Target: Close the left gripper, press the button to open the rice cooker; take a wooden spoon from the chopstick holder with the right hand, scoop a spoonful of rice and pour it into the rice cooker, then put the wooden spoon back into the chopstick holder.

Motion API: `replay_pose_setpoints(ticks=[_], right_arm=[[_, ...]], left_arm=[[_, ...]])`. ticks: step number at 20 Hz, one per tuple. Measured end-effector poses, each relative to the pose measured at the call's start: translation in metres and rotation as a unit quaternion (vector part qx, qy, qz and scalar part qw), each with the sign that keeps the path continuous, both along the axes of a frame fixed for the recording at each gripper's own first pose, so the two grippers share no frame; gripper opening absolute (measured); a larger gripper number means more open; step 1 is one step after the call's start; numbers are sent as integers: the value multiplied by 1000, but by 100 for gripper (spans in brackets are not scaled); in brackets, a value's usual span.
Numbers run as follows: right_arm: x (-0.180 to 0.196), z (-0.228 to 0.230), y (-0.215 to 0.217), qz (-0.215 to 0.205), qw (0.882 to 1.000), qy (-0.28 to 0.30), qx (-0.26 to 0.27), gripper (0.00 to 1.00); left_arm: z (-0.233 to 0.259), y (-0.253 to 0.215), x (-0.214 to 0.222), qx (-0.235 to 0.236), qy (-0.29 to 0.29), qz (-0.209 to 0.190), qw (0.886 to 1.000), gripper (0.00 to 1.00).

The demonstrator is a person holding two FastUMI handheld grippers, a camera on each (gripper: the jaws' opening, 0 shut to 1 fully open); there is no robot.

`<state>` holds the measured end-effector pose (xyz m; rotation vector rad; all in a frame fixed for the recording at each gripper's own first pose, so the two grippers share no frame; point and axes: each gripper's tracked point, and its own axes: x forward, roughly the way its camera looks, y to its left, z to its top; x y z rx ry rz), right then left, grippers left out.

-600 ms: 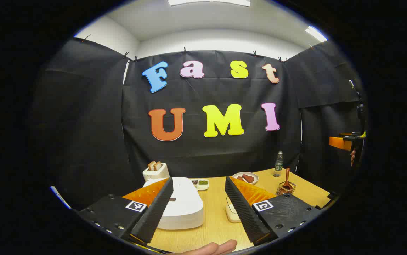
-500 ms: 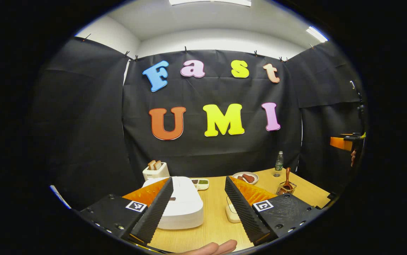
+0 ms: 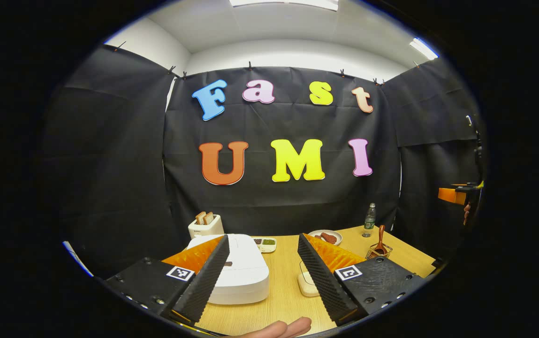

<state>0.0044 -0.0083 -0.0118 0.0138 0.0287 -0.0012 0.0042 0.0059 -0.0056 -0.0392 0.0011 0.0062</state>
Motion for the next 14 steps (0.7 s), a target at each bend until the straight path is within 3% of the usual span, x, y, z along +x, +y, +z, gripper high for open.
replay_pose_setpoints(ticks=[4,9,10,11,12,14], right_arm=[[-4,-1,5,8,1000,-3,-8,99],[-4,-1,7,11,1000,-9,-15,100],[-3,-1,6,11,1000,-9,-14,100],[-2,-3,6,10,1000,-7,-13,100],[-1,-4,6,11,1000,-4,-13,100],[3,-5,5,10,1000,-3,-12,100]], left_arm=[[-2,-1,7,-6,-2,-7,1000,90],[-10,3,18,-29,8,-10,999,63],[-13,7,20,-34,13,-7,999,52],[-16,13,23,-38,20,1,999,58],[-20,18,25,-39,28,9,999,43],[-26,22,29,-42,42,11,998,43]])
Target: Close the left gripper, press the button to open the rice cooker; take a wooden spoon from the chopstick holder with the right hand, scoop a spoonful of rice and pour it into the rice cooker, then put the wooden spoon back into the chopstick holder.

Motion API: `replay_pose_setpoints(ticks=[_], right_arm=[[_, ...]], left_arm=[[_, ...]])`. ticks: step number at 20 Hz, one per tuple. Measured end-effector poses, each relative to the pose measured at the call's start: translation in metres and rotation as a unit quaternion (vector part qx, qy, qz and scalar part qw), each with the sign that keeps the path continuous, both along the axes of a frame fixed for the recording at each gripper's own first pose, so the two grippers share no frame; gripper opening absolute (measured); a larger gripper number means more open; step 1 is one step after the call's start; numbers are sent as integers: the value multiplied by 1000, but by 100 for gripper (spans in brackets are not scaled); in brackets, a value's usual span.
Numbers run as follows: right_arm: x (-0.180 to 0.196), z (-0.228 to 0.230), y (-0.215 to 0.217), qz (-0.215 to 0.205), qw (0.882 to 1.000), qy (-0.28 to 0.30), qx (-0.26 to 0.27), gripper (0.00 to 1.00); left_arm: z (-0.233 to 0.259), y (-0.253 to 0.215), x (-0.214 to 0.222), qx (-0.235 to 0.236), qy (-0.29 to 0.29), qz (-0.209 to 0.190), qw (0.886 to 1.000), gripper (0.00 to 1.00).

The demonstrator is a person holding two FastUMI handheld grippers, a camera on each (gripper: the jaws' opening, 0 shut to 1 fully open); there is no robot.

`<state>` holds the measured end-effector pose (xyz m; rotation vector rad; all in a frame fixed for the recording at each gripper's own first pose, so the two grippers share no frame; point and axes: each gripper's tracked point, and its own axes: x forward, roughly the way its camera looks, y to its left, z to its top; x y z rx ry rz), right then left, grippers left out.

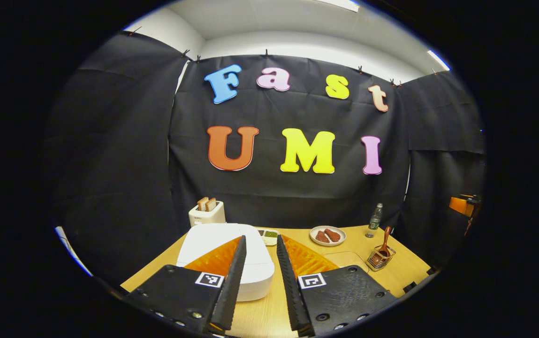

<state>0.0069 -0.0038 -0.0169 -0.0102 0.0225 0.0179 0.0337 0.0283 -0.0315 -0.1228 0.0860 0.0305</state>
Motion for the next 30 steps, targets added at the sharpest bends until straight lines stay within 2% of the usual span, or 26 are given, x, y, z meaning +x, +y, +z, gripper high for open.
replay_pose_setpoints(ticks=[2,4,5,6,7,12,16,19,28,30], right_arm=[[3,-2,-2,-3,1000,-1,1,100],[8,-1,-4,-5,1000,-6,3,100],[12,-2,-4,-6,1000,-7,3,100],[15,-3,-4,-6,1000,-8,3,100],[18,-6,-5,-7,1000,-5,4,98],[27,-26,5,0,999,42,1,100],[21,-22,-1,-8,999,42,-15,99],[16,-25,-4,-13,999,46,-12,100],[24,-35,-9,-18,999,51,2,100],[25,-34,-14,-23,999,49,5,100]], left_arm=[[4,13,0,9,-2,14,1000,45],[-8,22,15,-1,10,32,999,20],[-17,26,27,-5,21,41,999,3],[-21,33,25,-6,34,47,998,0],[-27,36,29,-2,45,48,998,0],[-52,44,60,20,100,52,993,0],[-84,54,84,20,150,60,987,0],[-105,63,98,43,175,72,981,0],[-150,64,118,41,230,74,969,0],[-149,65,118,40,225,69,971,0]])
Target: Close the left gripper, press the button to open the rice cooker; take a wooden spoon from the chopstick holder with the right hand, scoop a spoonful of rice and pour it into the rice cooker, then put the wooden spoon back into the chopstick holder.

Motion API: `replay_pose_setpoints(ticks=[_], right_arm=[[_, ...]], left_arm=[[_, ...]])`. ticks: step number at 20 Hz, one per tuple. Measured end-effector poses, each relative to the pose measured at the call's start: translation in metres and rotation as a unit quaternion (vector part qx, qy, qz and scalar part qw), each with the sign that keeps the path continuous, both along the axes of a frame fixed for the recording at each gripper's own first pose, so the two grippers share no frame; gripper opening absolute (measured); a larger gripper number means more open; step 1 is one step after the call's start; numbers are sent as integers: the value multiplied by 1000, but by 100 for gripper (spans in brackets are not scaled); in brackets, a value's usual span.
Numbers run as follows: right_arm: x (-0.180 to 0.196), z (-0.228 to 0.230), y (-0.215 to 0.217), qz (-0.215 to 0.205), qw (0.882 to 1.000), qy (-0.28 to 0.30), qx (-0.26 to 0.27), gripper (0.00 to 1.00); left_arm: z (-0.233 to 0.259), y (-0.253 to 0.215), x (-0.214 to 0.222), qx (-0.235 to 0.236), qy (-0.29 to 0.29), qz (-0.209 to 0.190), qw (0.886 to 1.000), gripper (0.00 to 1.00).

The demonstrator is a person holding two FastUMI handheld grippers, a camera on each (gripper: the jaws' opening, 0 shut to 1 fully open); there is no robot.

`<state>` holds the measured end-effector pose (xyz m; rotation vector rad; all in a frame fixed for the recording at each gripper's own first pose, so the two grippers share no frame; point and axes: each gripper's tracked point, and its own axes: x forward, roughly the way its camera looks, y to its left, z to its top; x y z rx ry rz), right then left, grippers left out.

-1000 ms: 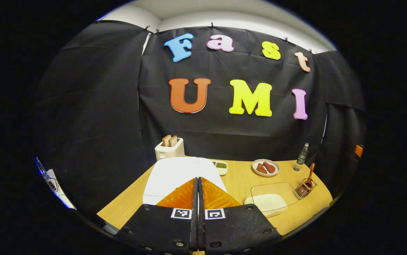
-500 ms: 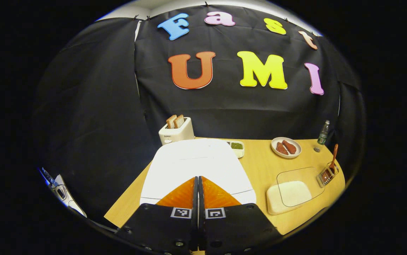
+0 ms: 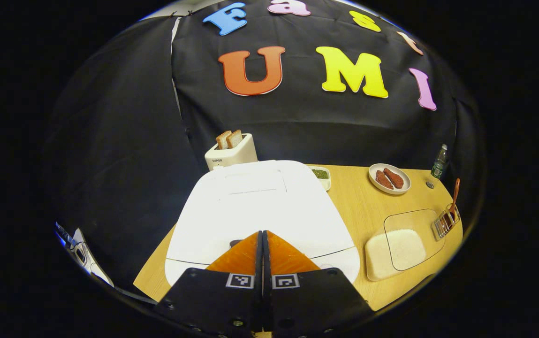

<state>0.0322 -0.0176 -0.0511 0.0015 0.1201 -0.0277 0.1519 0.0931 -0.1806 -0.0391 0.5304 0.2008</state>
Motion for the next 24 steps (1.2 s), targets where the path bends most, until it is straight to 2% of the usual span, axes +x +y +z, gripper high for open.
replay_pose_setpoints(ticks=[1,8,15,20,24], right_arm=[[1,0,-2,-5,1000,-2,-1,100],[-5,6,-4,-7,1000,-19,0,99],[-19,9,-8,-2,999,-32,1,100],[-18,12,-21,-11,999,-49,-4,100],[-9,3,-20,-3,999,-49,-3,100]], left_arm=[[-6,-1,-5,-8,16,3,1000,0],[-9,-1,-2,-28,12,2,1000,1],[1,1,-6,-2,30,-2,1000,1],[60,6,-8,19,-39,10,999,0],[100,-11,-30,-31,-86,-4,996,2]])
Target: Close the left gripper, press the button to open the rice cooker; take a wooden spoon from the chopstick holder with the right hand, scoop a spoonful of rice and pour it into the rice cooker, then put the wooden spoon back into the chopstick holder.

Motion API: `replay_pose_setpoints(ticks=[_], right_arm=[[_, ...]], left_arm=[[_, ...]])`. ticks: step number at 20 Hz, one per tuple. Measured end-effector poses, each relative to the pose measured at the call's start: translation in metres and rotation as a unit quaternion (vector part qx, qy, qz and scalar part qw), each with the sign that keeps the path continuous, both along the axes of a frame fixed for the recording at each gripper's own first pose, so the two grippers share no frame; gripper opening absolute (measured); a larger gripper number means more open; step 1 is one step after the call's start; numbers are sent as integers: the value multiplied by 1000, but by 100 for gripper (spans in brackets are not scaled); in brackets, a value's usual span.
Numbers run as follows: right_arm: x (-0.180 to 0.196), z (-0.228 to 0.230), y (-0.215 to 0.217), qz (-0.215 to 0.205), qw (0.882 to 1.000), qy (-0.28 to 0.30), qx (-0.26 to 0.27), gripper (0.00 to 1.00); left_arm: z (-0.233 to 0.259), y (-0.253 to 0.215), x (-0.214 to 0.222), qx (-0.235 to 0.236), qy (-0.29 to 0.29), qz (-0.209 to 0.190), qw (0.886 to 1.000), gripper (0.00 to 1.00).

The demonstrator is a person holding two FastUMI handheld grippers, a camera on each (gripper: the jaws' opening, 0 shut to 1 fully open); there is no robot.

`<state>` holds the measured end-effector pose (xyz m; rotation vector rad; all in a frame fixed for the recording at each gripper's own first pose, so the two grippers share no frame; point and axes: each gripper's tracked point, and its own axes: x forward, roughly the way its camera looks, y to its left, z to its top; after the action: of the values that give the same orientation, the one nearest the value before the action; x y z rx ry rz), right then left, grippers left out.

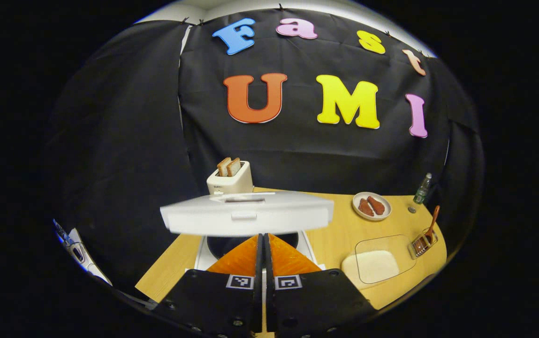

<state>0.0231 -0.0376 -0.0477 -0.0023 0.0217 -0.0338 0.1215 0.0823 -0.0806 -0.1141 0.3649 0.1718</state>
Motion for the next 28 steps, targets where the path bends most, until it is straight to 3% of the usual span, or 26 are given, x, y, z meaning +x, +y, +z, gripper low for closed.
replay_pose_setpoints(ticks=[1,2,3,5,6,7,12,19,22,28], right_arm=[[3,-5,0,3,1000,3,1,100],[7,-8,-1,6,1000,7,3,100],[12,-13,-3,5,1000,11,6,99],[22,-19,-4,7,1000,15,9,100],[28,-24,-5,7,1000,18,12,100],[34,-29,-5,9,1000,24,16,100],[77,-58,-5,23,998,50,40,100],[150,-87,4,53,997,55,33,100],[179,-109,18,81,993,77,42,99],[237,-166,22,80,987,131,47,100]], left_arm=[[8,2,-7,2,-18,4,1000,4],[18,-3,-17,7,-37,-2,999,44],[28,-4,-28,15,-60,2,998,51],[42,-8,-44,19,-87,11,996,75],[46,-11,-56,21,-98,16,995,91],[50,-15,-65,25,-110,17,993,95],[56,-31,-98,35,-143,8,989,96],[46,-48,-133,32,-173,-9,984,96],[43,-51,-148,37,-190,-12,981,96],[30,-53,-172,38,-198,-20,979,96]])
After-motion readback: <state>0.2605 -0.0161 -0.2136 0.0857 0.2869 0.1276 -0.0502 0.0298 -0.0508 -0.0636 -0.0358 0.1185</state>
